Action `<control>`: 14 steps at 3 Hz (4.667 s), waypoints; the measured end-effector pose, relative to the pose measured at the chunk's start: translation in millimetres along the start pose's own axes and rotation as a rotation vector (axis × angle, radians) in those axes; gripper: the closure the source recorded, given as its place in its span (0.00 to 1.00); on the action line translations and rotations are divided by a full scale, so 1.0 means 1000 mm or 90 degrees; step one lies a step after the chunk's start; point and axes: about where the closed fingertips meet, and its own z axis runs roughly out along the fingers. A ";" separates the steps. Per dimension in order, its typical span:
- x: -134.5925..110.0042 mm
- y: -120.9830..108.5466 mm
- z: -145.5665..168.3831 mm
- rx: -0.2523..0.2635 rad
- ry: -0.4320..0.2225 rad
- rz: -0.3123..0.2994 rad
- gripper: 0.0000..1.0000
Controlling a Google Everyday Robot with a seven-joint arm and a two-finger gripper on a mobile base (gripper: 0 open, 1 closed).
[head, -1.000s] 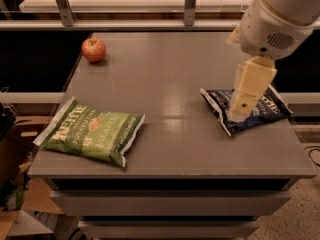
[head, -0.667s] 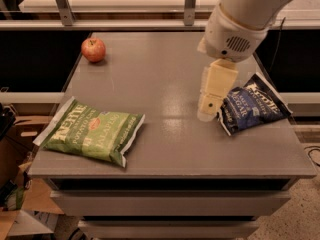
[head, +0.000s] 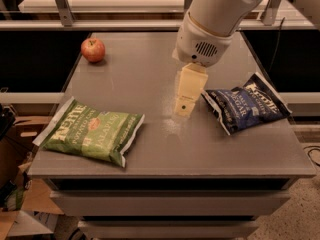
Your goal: Pick green jalapeno chip bag
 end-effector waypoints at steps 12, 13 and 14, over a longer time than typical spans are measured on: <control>-0.150 0.024 0.097 -0.134 0.005 -0.147 1.00; -0.153 0.022 0.039 -0.053 0.009 -0.145 1.00; -0.157 0.020 0.003 -0.006 0.008 -0.146 1.00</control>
Offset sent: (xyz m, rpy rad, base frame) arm -0.0133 0.0801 -0.0227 0.0272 0.0321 0.1538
